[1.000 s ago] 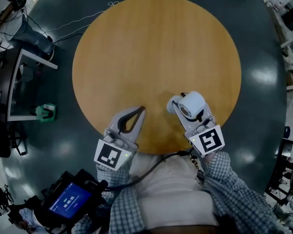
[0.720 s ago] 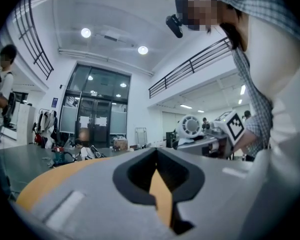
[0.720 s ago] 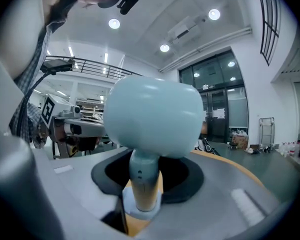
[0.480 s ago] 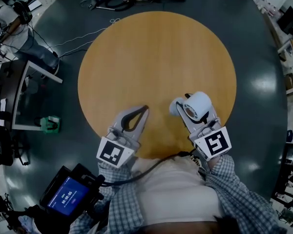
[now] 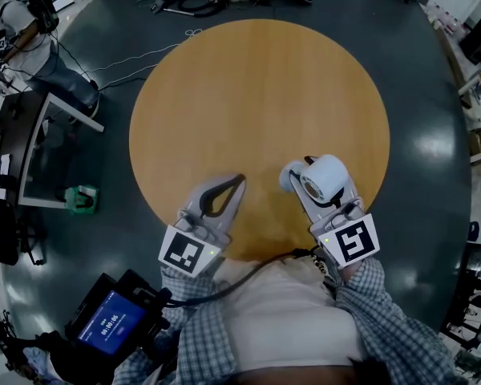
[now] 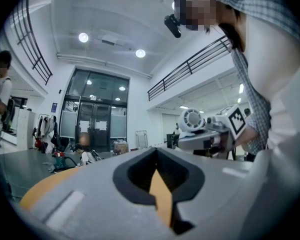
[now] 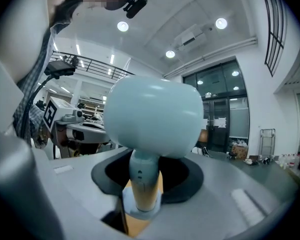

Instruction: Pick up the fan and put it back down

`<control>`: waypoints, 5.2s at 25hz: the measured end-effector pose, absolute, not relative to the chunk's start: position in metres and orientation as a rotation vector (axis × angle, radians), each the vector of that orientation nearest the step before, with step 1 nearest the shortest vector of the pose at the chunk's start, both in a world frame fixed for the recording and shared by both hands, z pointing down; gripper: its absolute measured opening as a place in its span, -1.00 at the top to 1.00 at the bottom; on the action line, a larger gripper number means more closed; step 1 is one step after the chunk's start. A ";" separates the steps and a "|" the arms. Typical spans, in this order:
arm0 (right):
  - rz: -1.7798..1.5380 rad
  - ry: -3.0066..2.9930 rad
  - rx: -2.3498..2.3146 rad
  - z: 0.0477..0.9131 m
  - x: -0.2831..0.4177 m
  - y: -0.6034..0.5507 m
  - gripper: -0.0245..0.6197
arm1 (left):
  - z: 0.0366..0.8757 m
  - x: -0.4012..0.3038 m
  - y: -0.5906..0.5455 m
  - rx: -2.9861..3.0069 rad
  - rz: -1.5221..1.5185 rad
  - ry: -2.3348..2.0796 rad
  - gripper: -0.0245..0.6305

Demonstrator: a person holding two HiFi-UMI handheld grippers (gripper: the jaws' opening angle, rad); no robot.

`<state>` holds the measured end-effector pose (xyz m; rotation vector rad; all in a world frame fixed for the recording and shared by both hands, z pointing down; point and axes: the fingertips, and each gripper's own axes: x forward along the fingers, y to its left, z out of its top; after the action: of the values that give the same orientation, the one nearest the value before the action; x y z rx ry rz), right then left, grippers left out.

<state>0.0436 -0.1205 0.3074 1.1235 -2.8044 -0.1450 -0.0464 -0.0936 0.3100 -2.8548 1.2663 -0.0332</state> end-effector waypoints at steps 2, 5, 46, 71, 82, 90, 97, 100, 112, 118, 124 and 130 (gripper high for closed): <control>-0.148 -2.797 1.133 0.309 0.042 -0.123 0.49 | 0.311 -0.049 -0.095 -2.853 -0.035 1.268 0.93; -0.123 -2.811 1.136 0.309 0.037 -0.124 0.49 | 0.313 -0.053 -0.096 -2.861 -0.027 1.266 0.93; 0.135 -2.695 0.973 0.441 0.029 -0.131 0.49 | 0.387 -0.044 -0.072 -3.016 -0.173 1.348 0.93; 0.254 -2.670 0.887 0.492 0.011 -0.122 0.38 | 0.410 -0.051 -0.073 -3.055 -0.210 1.376 0.93; 0.306 -2.605 0.986 0.499 0.033 -0.096 0.43 | 0.408 -0.045 -0.067 -3.083 -0.213 1.295 0.93; 0.273 -2.547 1.141 0.466 0.067 -0.080 0.80 | 0.388 -0.037 -0.066 -3.090 -0.179 1.196 0.93; 0.213 -2.636 1.255 0.407 0.078 -0.088 0.91 | 0.359 -0.030 -0.067 -3.061 -0.087 1.176 0.93; 0.208 -2.687 1.288 0.390 0.081 -0.100 0.91 | 0.352 -0.025 -0.069 -3.031 -0.074 1.154 0.93; 0.017 -2.865 1.242 0.321 0.050 -0.138 0.91 | 0.314 -0.040 -0.088 -2.914 -0.005 1.175 0.93; 0.025 -2.883 1.211 0.324 0.044 -0.131 0.91 | 0.320 -0.040 -0.082 -2.916 -0.018 1.180 0.93; 0.002 -2.858 1.191 0.326 0.041 -0.131 0.91 | 0.322 -0.042 -0.083 -2.923 -0.028 1.169 0.93; 0.008 -2.850 1.180 0.329 0.040 -0.129 0.91 | 0.324 -0.040 -0.082 -2.934 -0.037 1.161 0.93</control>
<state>0.0402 -0.1288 0.3287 1.1797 -2.8498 0.0082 -0.0395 -0.0819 0.3238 -2.9342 1.1607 -0.0372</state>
